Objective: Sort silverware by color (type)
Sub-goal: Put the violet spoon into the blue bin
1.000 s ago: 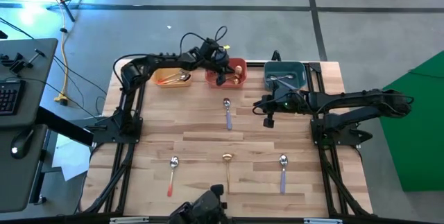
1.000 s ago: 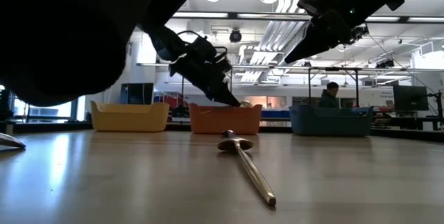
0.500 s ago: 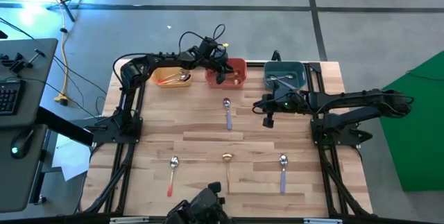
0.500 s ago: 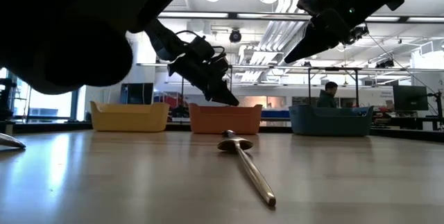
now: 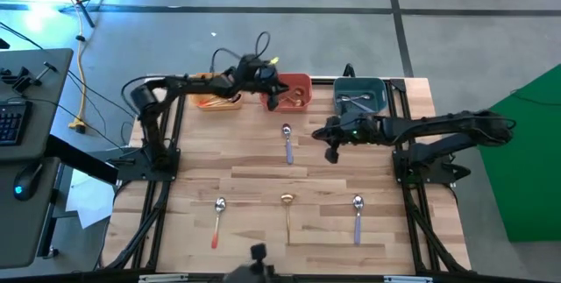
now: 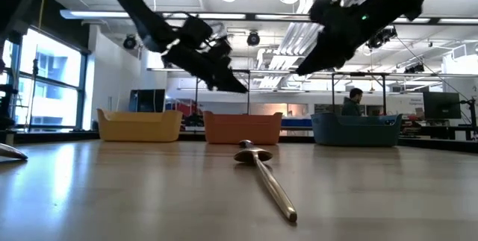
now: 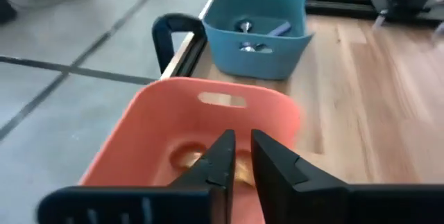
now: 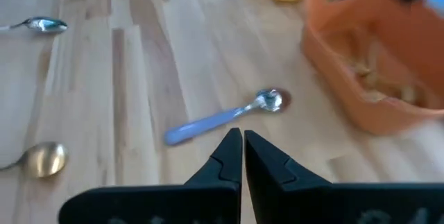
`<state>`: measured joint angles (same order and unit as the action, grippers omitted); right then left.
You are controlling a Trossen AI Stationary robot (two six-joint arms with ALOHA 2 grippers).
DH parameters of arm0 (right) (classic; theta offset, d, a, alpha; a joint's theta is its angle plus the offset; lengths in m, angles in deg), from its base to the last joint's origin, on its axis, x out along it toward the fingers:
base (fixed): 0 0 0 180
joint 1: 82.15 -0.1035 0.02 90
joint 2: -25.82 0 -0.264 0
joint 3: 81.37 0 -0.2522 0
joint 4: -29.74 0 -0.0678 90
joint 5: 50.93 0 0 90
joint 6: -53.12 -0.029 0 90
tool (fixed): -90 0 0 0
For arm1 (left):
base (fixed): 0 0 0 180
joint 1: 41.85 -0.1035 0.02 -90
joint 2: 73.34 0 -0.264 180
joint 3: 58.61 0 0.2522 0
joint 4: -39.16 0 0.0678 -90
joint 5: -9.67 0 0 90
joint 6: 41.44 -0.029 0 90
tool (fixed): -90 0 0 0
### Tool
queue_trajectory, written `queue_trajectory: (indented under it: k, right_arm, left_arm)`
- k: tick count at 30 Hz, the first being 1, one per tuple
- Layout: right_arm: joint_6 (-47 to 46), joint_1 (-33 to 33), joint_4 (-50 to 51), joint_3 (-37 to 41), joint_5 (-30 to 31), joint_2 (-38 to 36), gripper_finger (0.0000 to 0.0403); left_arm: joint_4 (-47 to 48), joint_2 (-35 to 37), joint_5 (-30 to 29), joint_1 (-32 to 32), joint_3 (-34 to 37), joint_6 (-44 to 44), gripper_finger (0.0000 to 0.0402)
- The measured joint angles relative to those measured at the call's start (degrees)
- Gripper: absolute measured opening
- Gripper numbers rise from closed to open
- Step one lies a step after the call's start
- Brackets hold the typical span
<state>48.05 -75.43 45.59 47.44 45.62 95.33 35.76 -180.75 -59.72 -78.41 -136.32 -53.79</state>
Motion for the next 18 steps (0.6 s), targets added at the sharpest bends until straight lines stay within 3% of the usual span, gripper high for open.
queue_trajectory:
  k: [5,9,14,18]
  right_arm:
    - [-4.6,0.0,-9.1,0.0,-0.9,8.9,0.0011]
    - [-11.8,0.4,-14.0,-1.3,-0.1,15.7,0.0055]
    - [-19.8,0.7,-13.7,-7.5,2.3,24.4,0.0125]
    - [-27.3,1.5,-8.8,-14.1,5.1,31.3,0.0156]
  left_arm:
    - [-11.6,10.3,-6.7,3.0,15.0,3.2,0.0016]
    - [-18.6,20.0,-10.1,6.3,26.2,5.7,0.0015]
    - [-24.3,29.7,-13.8,10.0,35.8,7.7,0.0016]
    - [-25.6,36.3,-17.4,12.2,40.9,7.6,0.0017]
